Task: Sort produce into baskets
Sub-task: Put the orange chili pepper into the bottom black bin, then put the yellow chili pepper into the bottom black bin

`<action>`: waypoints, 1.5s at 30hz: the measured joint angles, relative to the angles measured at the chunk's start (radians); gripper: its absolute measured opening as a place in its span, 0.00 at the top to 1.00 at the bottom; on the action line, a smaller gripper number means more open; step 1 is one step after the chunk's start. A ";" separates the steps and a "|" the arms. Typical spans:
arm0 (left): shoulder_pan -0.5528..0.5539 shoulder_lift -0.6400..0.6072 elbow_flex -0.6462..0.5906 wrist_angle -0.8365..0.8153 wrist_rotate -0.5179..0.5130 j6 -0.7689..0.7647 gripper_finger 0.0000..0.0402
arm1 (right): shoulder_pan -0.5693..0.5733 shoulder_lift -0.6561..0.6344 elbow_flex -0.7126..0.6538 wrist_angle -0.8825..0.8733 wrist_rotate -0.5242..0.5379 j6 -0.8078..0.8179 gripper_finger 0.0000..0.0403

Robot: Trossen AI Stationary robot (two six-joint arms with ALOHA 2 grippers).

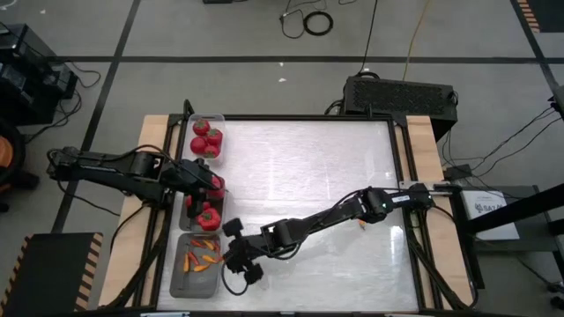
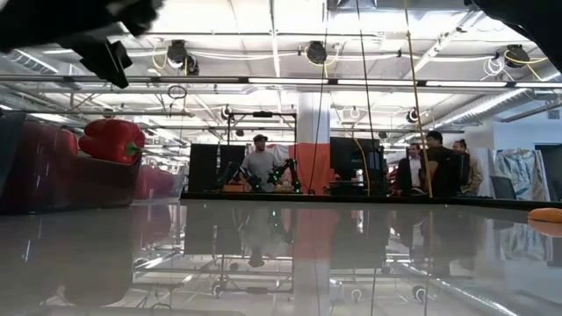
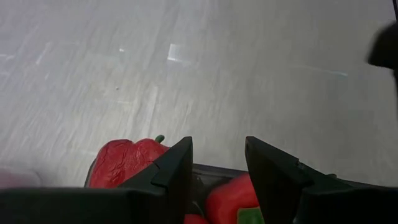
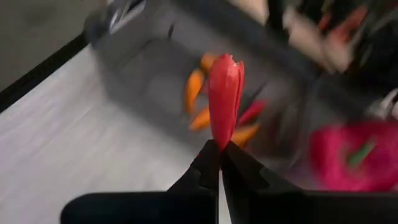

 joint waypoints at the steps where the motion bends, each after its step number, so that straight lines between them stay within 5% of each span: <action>1: 0.000 0.000 0.000 0.000 0.000 0.000 0.62 | -0.003 0.000 -0.012 0.050 0.000 -0.035 1.00; 12: 0.000 0.000 0.000 0.001 -0.002 -0.008 0.62 | -0.034 0.096 -0.028 0.415 -0.057 -0.112 1.00; 32: 0.000 0.001 0.000 0.009 -0.007 -0.014 0.62 | -0.034 0.097 -0.028 0.373 -0.052 0.015 0.70; 37: 0.000 0.001 0.000 0.010 -0.007 -0.013 0.62 | -0.038 0.045 -0.028 0.212 -0.021 0.103 0.68; 45: 0.000 0.001 0.000 0.014 -0.021 -0.010 0.62 | -0.091 -0.132 -0.028 -0.288 -0.007 0.392 0.68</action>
